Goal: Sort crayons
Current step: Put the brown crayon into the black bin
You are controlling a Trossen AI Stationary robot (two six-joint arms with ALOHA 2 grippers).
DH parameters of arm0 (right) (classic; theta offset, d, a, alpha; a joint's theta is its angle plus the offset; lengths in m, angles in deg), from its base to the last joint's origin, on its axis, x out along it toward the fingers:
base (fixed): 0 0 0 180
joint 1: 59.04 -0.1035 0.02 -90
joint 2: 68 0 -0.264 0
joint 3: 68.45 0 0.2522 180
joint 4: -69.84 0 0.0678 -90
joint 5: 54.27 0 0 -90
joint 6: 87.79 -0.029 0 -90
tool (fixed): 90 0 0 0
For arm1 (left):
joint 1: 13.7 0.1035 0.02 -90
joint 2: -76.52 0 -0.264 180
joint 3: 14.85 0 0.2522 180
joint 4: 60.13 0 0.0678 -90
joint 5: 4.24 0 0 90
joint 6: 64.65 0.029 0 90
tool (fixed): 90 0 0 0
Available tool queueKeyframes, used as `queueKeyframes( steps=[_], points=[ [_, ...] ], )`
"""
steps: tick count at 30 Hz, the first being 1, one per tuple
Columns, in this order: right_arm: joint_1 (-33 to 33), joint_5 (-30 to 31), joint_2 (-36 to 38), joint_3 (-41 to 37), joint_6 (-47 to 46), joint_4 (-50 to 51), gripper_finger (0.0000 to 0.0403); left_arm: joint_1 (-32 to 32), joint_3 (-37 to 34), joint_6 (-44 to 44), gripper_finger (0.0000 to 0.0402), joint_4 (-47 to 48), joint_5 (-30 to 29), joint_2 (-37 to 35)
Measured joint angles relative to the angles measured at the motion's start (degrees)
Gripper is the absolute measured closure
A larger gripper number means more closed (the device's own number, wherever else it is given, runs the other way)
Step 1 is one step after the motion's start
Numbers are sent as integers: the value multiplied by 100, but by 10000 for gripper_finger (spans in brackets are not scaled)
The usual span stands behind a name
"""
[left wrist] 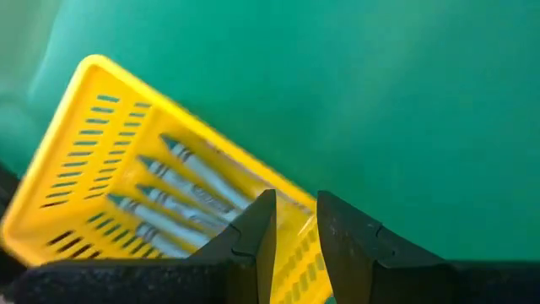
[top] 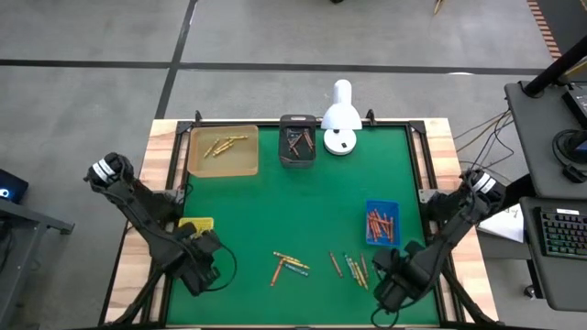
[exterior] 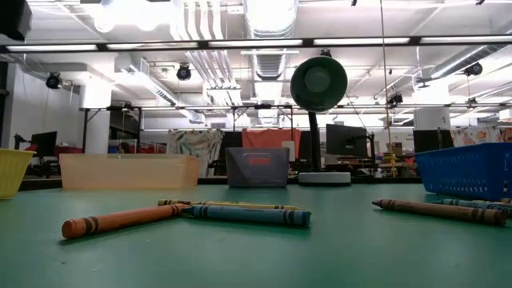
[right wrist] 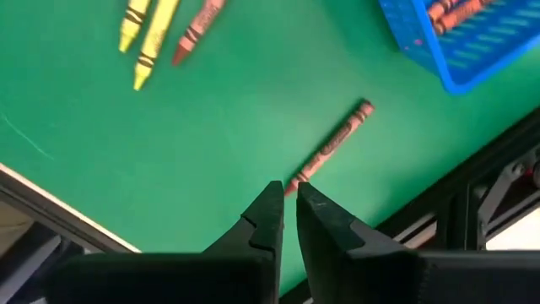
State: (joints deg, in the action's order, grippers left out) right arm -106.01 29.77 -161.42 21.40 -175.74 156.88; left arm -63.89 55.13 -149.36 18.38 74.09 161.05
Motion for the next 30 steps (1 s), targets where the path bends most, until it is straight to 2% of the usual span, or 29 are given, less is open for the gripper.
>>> queueKeyframes(
  steps=[3, 6, 11, 14, 17, 20, 23, 30],
  points=[
    [-141, 180, -35, -35, -285, -7, 384, -239, 0, -384, 331, -139, -581, 0],
    [-245, 684, -39, -105, -590, -14, 385, -424, 0, -849, 331, -200, -1159, 2],
    [-345, 1316, -42, -177, -886, -4, 385, -603, 0, -1069, 331, -377, -1651, 7],
    [-347, 1367, -42, -229, -1035, -3, 385, -619, 0, -1029, 331, -521, -1853, 7],
    [-342, 1229, -42, -348, -1028, 10, 385, -619, 0, -1015, 331, -534, -1926, 7],
    [-342, 721, -42, -545, -1028, 108, 374, -619, 0, -1014, 331, -539, -1929, 7],
    [-347, 348, -42, -792, -1028, 142, 352, -619, 0, -991, 331, -539, -1933, 9],
    [-340, -84, -39, -1398, -1077, -127, 284, -623, 0, -968, 331, -541, -1938, 9]
  ],
)
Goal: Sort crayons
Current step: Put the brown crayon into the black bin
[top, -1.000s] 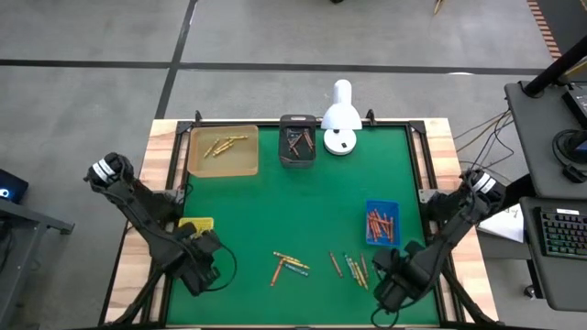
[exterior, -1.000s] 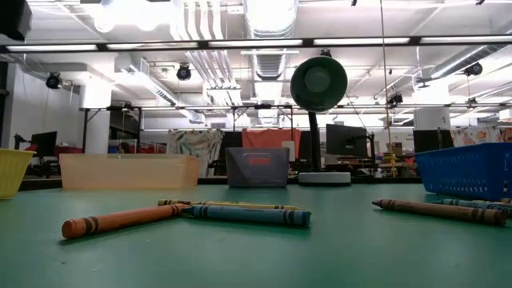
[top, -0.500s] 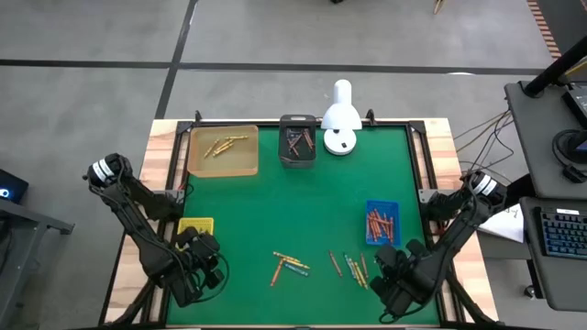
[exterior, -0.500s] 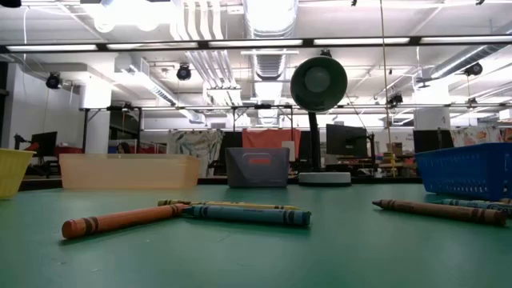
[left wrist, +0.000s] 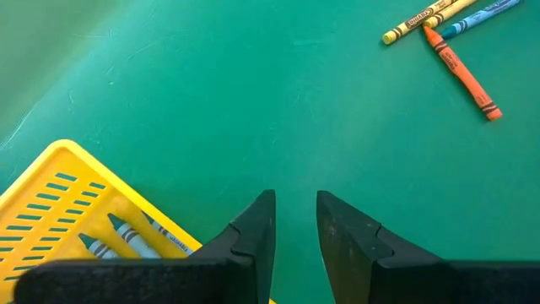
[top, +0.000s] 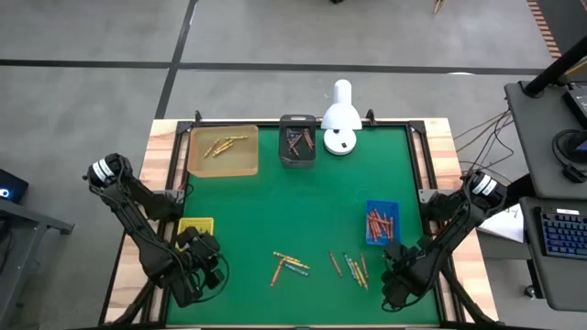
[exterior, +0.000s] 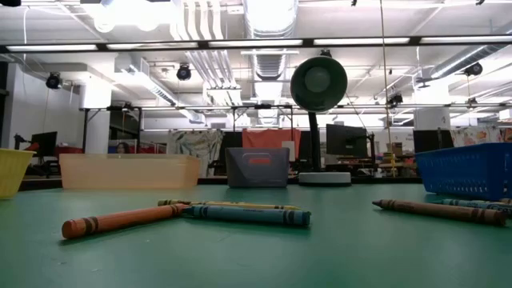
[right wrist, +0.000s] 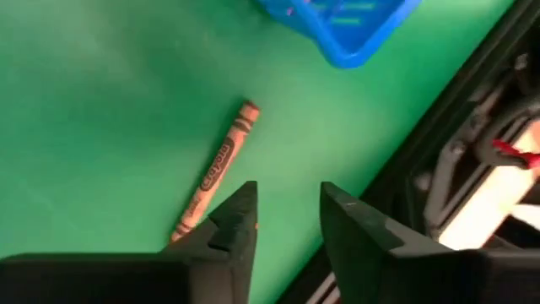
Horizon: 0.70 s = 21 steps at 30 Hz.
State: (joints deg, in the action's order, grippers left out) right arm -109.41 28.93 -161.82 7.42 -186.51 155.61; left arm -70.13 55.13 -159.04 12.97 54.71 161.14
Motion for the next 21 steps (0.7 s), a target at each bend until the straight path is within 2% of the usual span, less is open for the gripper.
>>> queueKeyframes(
  steps=[6, 16, 21],
  points=[
    [-2, -77, 7, -492, -185, -960, 252, 0, 0, 79, 331, -23, -2, 0],
    [-2, -92, 34, -841, -186, -1605, 251, 2, 0, 87, 331, -29, -4, -33],
    [-9, -85, 26, -1055, -293, -1948, 272, 4, 0, 91, 331, -43, -15, -35]
  ],
)
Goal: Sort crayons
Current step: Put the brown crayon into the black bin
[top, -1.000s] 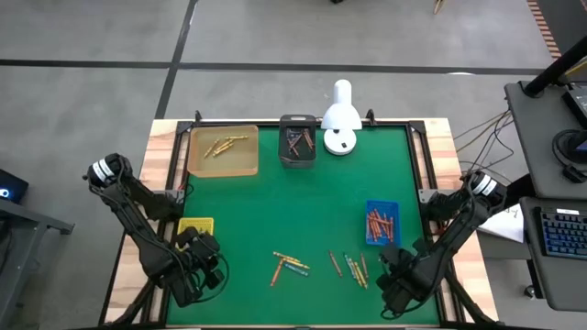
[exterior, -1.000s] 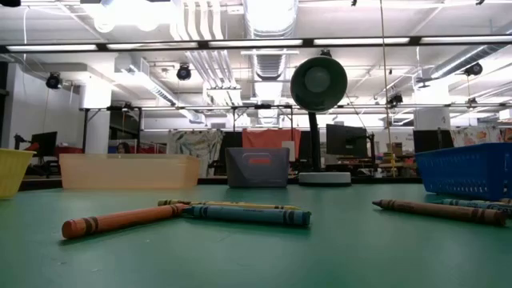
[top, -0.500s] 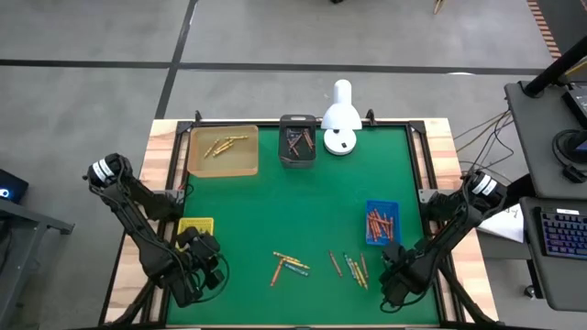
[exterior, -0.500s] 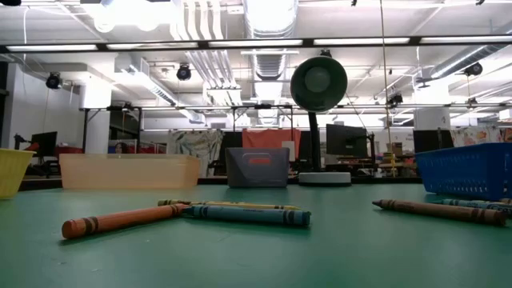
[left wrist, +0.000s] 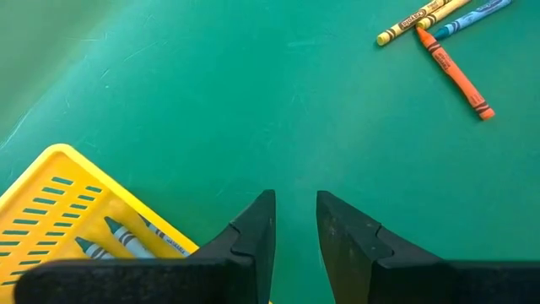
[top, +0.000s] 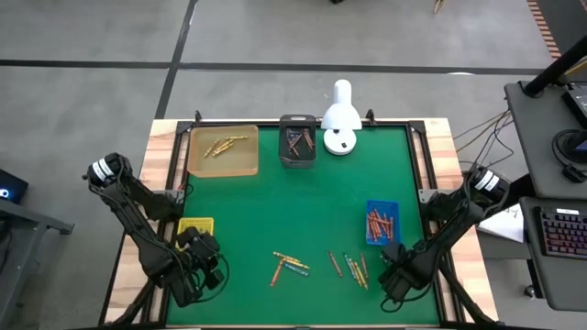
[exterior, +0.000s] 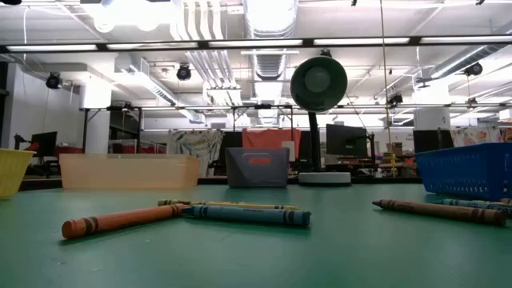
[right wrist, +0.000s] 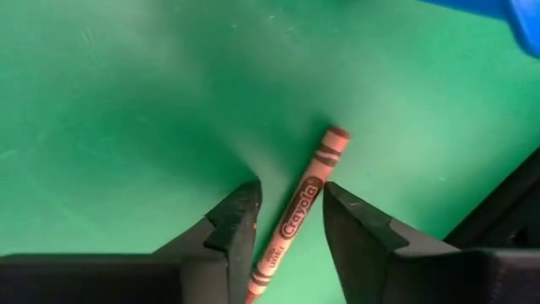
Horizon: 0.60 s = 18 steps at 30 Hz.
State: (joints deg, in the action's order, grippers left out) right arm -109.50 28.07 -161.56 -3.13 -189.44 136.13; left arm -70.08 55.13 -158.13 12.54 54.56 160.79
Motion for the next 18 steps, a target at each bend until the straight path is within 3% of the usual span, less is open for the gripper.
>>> queueKeyframes(
  steps=[8, 18],
  points=[
    [-17, 33, -15, -97, -101, -149, 381, 0, 0, 58, 331, -46, -2, -1],
    [-33, 20, 402, 31, 339, 18, 391, -4, 0, 242, 331, -55, -93, -283]
  ],
)
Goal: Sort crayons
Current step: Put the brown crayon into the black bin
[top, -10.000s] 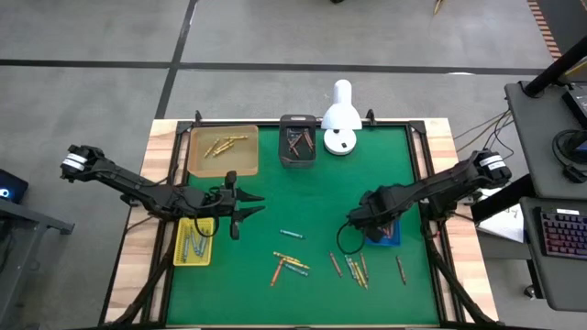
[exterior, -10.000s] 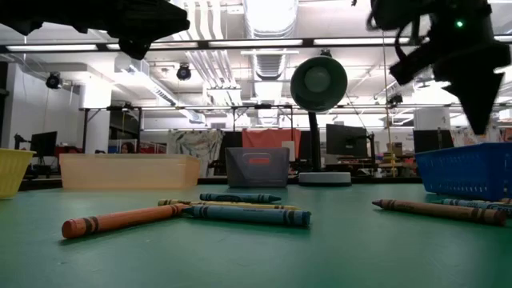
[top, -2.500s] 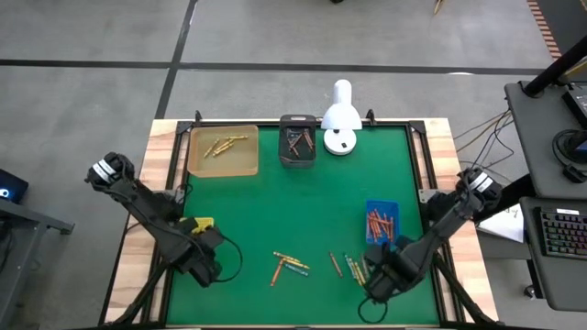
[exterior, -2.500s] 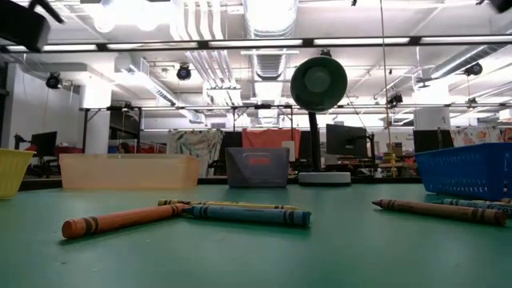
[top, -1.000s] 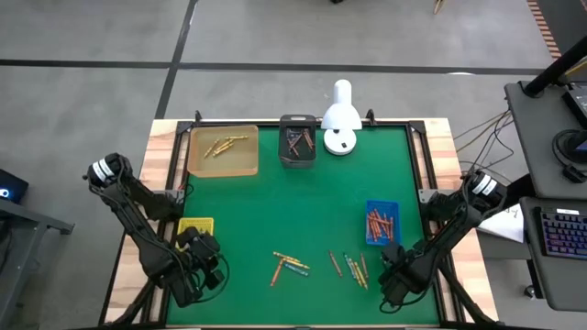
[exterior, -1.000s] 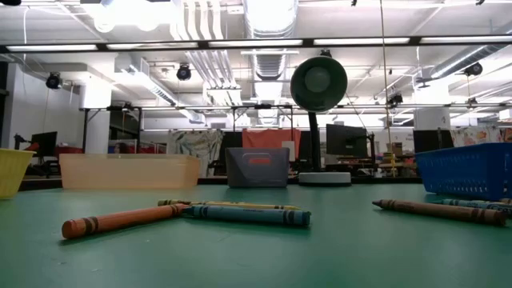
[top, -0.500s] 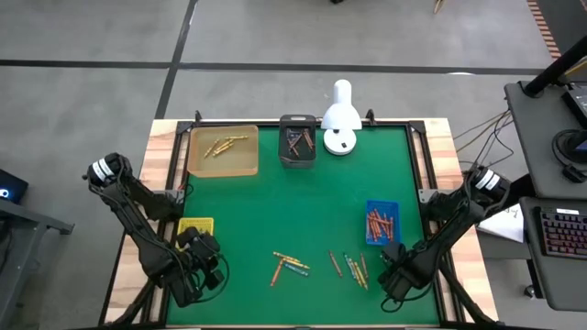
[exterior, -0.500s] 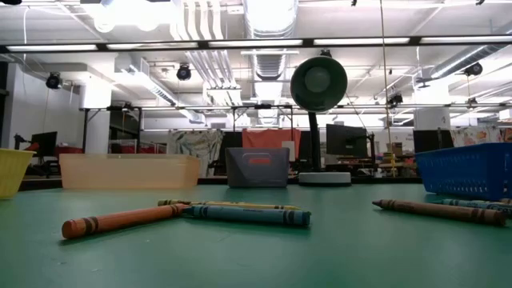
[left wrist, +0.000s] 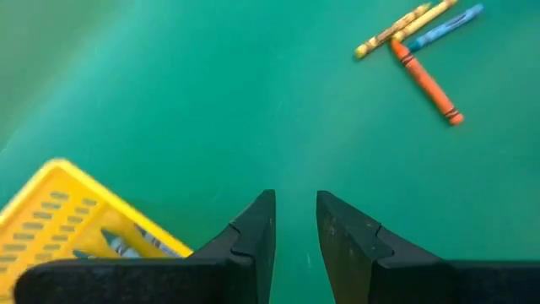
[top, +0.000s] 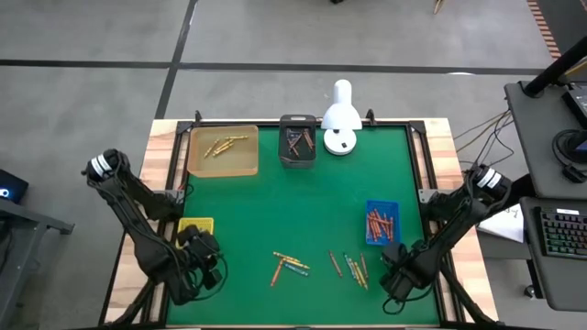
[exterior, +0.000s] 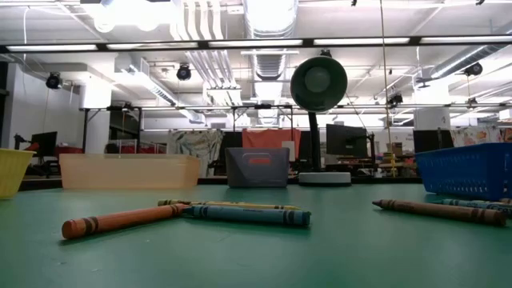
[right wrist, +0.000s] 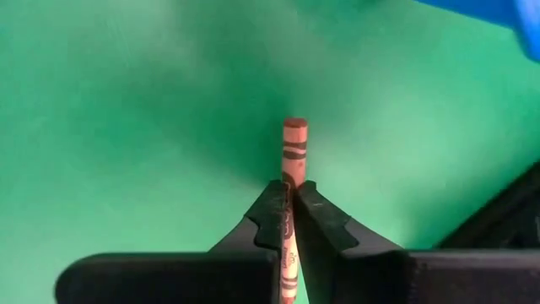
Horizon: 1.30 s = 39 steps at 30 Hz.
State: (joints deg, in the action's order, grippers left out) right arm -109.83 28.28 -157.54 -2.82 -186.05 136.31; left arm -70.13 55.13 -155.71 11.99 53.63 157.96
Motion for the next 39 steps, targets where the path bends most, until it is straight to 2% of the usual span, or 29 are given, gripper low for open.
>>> queueKeyframes(
  steps=[3, 6, 12, 15, 18, 21, 28, 35, 39],
  points=[
    [-40, 85, 261, 256, 293, -79, 391, -2, 0, 240, 331, -45, -320, -65],
    [-84, 327, 362, 481, 732, -132, 391, 0, 2, 843, 331, -377, -757, -97],
    [23, 1560, 421, 824, 1968, -1011, 392, 244, 2, 3136, 331, -2013, -1361, -97],
    [268, 2078, 413, 907, 2783, -1666, 394, 462, 2, 4303, 331, -2812, -1390, -97],
    [583, 2480, 413, 953, 3808, -2274, 394, 695, 2, 5133, 331, -3146, -1392, -98],
    [1026, 2846, 413, 988, 4869, -2962, 394, 937, 2, 5542, 331, -3143, -1396, -99],
    [2282, 3110, 413, 1064, 7119, -4630, 394, 1369, 2, 6267, 331, -3142, -1407, -147],
    [3484, 3606, 413, 1064, 8141, -5613, 394, 1362, -99, 6345, 331, -3142, -1451, -277],
    [4124, 3663, 409, 1064, 8626, -6113, 394, 1386, -248, 6618, 331, -3136, -1454, -405]
  ],
)
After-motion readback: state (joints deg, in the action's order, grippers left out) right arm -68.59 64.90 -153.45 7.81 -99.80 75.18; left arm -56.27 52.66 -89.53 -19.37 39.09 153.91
